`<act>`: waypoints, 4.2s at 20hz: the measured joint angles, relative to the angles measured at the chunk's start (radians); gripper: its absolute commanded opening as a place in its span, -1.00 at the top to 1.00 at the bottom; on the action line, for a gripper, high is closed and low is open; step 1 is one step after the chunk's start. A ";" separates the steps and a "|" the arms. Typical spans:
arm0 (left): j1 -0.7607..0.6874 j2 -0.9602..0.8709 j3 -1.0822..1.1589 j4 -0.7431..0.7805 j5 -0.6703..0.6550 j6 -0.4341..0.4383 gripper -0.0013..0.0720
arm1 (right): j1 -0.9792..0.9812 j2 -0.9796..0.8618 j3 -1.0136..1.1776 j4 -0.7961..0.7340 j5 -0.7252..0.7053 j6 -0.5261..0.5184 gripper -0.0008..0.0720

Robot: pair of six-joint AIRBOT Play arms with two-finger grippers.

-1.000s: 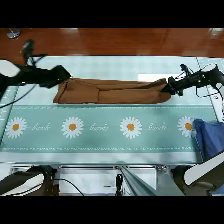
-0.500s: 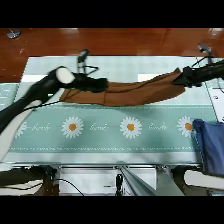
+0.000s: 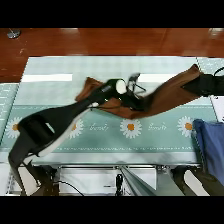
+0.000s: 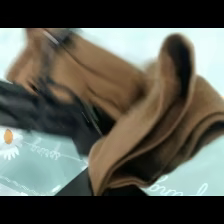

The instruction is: Fold the shirts.

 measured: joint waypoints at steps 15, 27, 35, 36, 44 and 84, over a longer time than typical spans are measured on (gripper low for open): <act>0.653 0.557 0.047 0.140 -0.328 0.082 0.90 | 0.467 -0.323 0.216 0.043 -0.171 0.088 0.90; 0.861 1.415 -0.662 0.320 -0.293 0.090 0.90 | 0.726 -0.980 0.718 0.123 -0.268 0.209 -0.76; 0.865 1.492 -1.001 0.279 -0.192 0.060 0.90 | 0.322 -0.566 0.549 -0.201 0.071 0.188 -0.75; 0.865 1.494 -1.028 0.263 -0.180 0.058 0.90 | 0.278 -0.472 0.433 -0.251 0.035 0.207 -0.75; 0.865 1.497 -1.187 0.173 -0.098 0.057 0.90 | 0.207 -0.126 -0.475 -0.123 -0.467 0.318 -0.75; 0.865 1.497 -1.217 0.021 -0.061 0.062 0.90 | -0.422 -0.087 0.551 -0.455 0.414 0.476 0.90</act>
